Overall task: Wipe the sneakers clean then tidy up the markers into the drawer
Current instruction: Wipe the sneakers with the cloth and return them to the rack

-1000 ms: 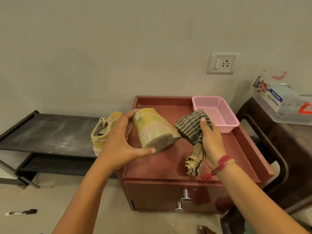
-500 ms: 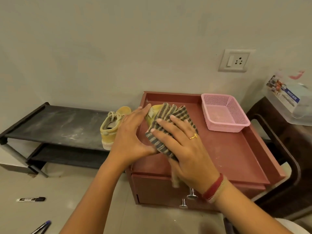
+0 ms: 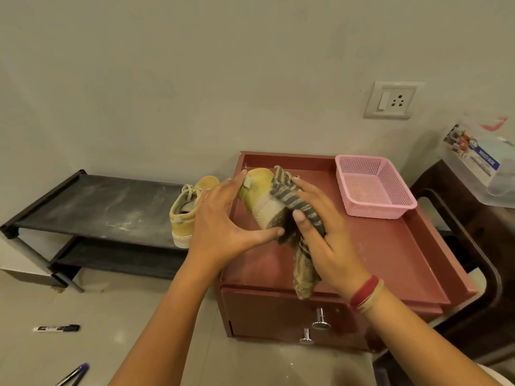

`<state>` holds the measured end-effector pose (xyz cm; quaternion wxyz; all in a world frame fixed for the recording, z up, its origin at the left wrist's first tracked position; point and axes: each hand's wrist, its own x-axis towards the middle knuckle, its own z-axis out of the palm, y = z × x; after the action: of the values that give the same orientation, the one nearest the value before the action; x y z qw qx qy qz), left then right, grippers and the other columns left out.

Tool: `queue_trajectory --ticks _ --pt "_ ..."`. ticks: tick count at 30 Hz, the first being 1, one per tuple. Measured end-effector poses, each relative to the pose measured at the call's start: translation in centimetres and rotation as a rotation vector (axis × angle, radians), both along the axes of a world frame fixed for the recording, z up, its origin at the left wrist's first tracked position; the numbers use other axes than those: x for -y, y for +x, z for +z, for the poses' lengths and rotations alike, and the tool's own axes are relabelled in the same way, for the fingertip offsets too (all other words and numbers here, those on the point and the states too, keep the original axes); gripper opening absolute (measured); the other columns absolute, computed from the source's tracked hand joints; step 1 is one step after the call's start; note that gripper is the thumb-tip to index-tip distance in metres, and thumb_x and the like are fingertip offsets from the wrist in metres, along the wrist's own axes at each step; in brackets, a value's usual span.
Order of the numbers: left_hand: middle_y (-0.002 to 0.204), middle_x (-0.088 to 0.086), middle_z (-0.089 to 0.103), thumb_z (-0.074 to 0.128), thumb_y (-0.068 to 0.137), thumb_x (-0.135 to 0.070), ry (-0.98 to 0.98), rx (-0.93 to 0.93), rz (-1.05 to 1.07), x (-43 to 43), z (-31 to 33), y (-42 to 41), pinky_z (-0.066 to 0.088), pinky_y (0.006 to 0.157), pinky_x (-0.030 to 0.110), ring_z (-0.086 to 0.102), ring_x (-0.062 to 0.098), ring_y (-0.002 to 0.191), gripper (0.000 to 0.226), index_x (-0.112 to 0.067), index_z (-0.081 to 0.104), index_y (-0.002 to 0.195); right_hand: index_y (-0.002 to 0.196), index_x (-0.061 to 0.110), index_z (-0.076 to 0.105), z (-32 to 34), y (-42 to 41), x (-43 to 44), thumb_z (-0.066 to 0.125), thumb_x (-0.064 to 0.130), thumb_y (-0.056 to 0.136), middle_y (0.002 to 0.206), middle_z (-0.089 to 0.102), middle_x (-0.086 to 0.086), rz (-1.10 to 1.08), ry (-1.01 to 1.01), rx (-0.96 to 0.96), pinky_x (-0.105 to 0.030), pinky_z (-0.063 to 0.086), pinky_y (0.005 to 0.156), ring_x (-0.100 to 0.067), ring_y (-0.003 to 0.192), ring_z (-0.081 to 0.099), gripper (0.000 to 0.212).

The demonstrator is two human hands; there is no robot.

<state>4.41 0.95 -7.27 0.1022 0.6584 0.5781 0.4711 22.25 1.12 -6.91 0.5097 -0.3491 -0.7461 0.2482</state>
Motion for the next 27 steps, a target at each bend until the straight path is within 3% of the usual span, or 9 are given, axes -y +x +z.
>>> queue_trajectory --ticks 3,5,7,8,12,15,19,23,27 --pt "0.126 -0.021 0.045 0.064 0.048 -0.070 0.037 -0.095 0.009 0.0 -0.1 -0.3 0.012 0.117 0.047 0.038 0.013 0.132 0.097 -0.029 0.047 0.134 0.123 0.034 0.052 -0.7 -0.4 0.8 0.041 0.043 0.094 0.144 0.040 0.006 0.023 0.181 0.255 -0.041 0.027 0.113 -0.016 0.139 0.029 0.032" --pt "0.124 -0.018 0.047 0.060 0.046 -0.075 0.038 -0.124 0.059 0.3 0.1 -0.3 0.003 0.117 0.045 0.034 0.012 0.134 0.101 -0.028 0.049 0.134 0.118 0.032 0.057 -0.6 -0.1 0.2 0.041 0.046 0.094 0.142 0.043 0.005 0.018 0.120 0.157 -0.043 0.031 0.111 -0.015 0.136 0.034 0.032" --pt "0.125 -0.011 0.052 0.060 0.043 -0.079 0.035 -0.136 0.082 0.4 0.1 -0.2 0.003 0.117 0.046 0.034 0.011 0.133 0.105 -0.027 0.050 0.134 0.112 0.032 0.060 -0.3 0.3 -0.5 0.046 0.044 0.092 0.136 0.048 0.003 -0.033 -0.018 -0.071 -0.047 0.037 0.106 -0.011 0.129 0.043 0.027" --pt "0.123 -0.011 0.053 0.060 0.043 -0.080 0.042 -0.145 0.079 0.4 0.1 -0.2 0.003 0.117 0.047 0.034 0.010 0.132 0.105 -0.028 0.051 0.133 0.111 0.033 0.061 -0.2 0.1 -0.3 0.046 0.043 0.091 0.135 0.049 0.003 -0.041 -0.031 -0.097 -0.048 0.037 0.105 -0.012 0.127 0.044 0.027" --pt "0.113 -0.020 0.049 0.059 0.044 -0.078 0.072 -0.178 0.074 0.2 0.1 -0.4 0.001 0.116 0.051 0.037 0.013 0.131 0.100 -0.027 0.054 0.130 0.114 0.029 0.059 -0.7 -0.4 0.2 0.043 0.044 0.094 0.138 0.046 0.003 0.062 0.152 0.121 -0.041 0.032 0.110 -0.018 0.133 0.038 0.030" --pt "0.118 -0.016 0.053 0.059 0.041 -0.082 0.042 -0.172 0.110 0.2 0.2 -0.4 -0.003 0.115 0.047 0.035 0.013 0.132 0.104 -0.028 0.054 0.130 0.111 0.034 0.059 -0.1 -0.3 -0.7 0.046 0.044 0.092 0.138 0.046 0.002 0.017 -0.048 -0.119 -0.040 0.035 0.109 -0.011 0.130 0.041 0.025" --pt "0.117 -0.016 0.054 0.056 0.043 -0.081 0.028 -0.171 0.100 0.3 0.1 -0.7 -0.003 0.115 0.050 0.037 0.014 0.132 0.101 -0.030 0.053 0.130 0.114 0.025 0.062 -1.0 -0.6 -0.4 0.043 0.045 0.094 0.139 0.044 0.005 0.109 0.099 0.065 -0.038 0.030 0.112 -0.017 0.135 0.036 0.034" --pt "0.125 -0.008 0.056 0.057 0.041 -0.083 -0.017 -0.146 0.131 0.5 0.1 -1.2 -0.004 0.115 0.047 0.036 0.014 0.132 0.105 -0.032 0.051 0.132 0.117 0.033 0.059 -0.7 -0.9 -0.6 0.043 0.054 0.091 0.138 0.046 0.001 0.116 -0.107 -0.140 -0.034 0.035 0.109 -0.012 0.130 0.042 0.037" --pt "0.125 -0.007 0.058 0.055 0.041 -0.083 -0.019 -0.167 0.123 0.6 -0.1 -1.6 -0.001 0.116 0.051 0.039 0.014 0.128 0.105 -0.030 0.053 0.131 0.120 0.029 0.058 -1.4 -1.4 0.1 0.041 0.049 0.093 0.143 0.042 0.009 0.150 -0.008 0.031 -0.038 0.027 0.114 -0.014 0.139 0.030 0.038"
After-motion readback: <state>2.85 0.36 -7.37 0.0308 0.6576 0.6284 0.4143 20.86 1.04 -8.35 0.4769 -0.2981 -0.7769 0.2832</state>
